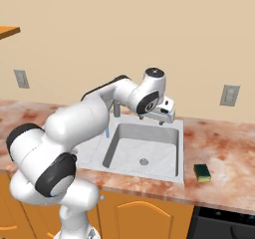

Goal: Soak the sponge with water for a few seconds and then drop it inside the sink.

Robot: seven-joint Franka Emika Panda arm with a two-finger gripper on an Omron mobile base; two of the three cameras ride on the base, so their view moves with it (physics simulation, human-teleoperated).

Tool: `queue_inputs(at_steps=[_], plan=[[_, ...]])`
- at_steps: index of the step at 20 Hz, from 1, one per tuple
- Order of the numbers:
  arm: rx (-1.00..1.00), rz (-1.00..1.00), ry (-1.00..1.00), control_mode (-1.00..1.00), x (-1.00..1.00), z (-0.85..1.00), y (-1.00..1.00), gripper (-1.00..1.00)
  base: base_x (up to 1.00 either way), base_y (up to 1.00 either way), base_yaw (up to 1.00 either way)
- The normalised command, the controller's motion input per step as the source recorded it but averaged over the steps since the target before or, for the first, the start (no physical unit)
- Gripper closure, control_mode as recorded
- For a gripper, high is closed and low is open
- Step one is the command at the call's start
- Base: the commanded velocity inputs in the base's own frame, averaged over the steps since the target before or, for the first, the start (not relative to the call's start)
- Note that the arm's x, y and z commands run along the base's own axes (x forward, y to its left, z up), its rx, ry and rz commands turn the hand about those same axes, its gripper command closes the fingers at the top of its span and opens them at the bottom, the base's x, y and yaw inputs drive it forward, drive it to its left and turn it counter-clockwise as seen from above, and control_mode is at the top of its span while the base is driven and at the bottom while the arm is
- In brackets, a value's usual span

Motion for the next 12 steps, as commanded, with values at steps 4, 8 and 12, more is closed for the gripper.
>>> queue_inputs(at_steps=[4,8,12], plan=[[-0.05,0.00,0.00,-1.00,-0.16,-0.04,-0.01,-1.00,0.00,0.00,0.00],[-0.06,0.00,0.05,-1.00,-0.05,-0.01,-0.03,-1.00,0.00,0.00,0.00],[-0.04,0.00,0.14,-1.00,-0.02,-0.03,-0.10,-1.00,0.00,0.00,0.00]])
